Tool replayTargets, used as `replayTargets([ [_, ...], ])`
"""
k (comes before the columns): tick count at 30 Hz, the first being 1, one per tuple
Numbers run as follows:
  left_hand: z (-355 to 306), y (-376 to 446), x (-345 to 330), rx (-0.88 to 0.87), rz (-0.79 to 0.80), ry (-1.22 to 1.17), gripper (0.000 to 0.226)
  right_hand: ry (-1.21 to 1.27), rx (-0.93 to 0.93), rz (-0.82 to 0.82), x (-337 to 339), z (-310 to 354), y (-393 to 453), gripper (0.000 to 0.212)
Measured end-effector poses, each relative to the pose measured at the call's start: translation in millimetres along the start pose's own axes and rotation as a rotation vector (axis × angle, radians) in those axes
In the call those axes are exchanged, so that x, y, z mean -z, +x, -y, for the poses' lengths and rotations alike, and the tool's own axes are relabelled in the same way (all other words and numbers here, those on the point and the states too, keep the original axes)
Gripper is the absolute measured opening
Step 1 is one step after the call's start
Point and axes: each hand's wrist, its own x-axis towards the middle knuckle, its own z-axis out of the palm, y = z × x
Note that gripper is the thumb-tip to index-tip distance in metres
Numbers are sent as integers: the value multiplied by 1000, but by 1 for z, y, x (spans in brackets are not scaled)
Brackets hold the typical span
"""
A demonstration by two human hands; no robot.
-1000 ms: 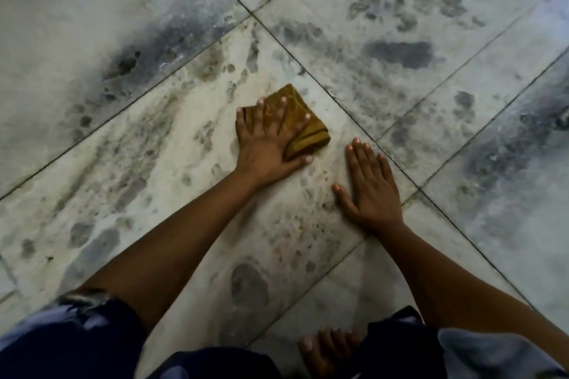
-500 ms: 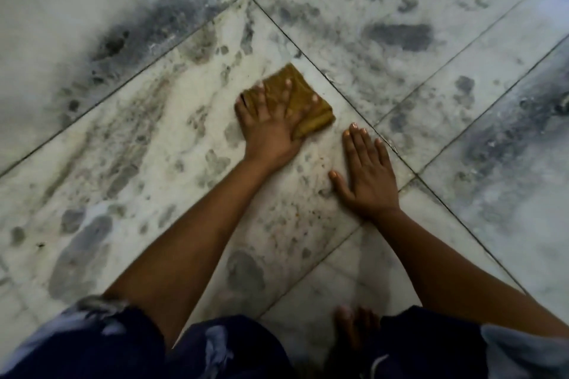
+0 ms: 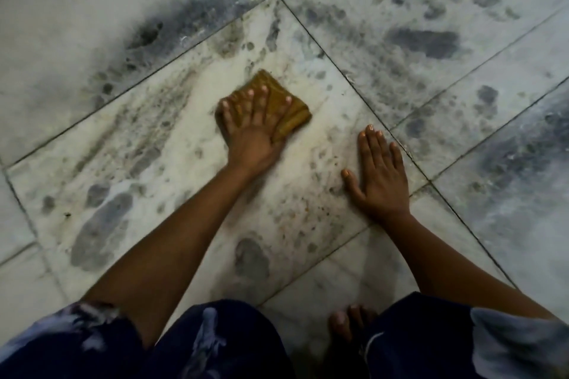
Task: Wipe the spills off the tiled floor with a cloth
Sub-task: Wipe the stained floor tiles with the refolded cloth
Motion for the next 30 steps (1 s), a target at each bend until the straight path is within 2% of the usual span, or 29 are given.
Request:
replayTargets([
  [3, -20, -63, -14, -182, -9, 40, 57, 5, 1, 8, 0, 0, -1, 77],
  [5, -9, -101, -21, -219, -9, 58, 60, 8, 2, 0, -1, -1, -1, 77],
  [9, 36, -107, -15, -29, -9, 24, 64, 12, 17, -3, -4, -2, 0, 76],
  [11, 39, -78, -9, 89, 6, 14, 61, 7, 16, -9, -4, -2, -1, 75],
  [13, 23, -50, -7, 126, 28, 3, 58, 13, 20, -14, -3, -3, -1, 74],
  [16, -20, -48, -13, -8, 76, 35, 59, 35, 20, -30, -3, -3, -1, 66],
  [19, -57, -100, -25, -208, 80, 58, 63, 72, 16, -43, -3, -2, -1, 60],
  [23, -40, -176, -32, -353, 50, 89, 59, 65, 41, -46, -2, -3, -5, 65],
  [25, -7, -176, -27, -291, 23, 96, 62, 54, 43, -45, -4, -3, -6, 64],
  [27, 15, -149, -16, -105, 8, 11, 63, 53, 34, -44, -6, 0, -7, 63],
  [28, 20, -131, -11, -7, 18, -10, 61, 55, 35, -41, -6, 2, -8, 63],
  [30, 14, -98, -7, 72, 57, -24, 59, 60, 39, -34, -4, 3, -8, 63],
])
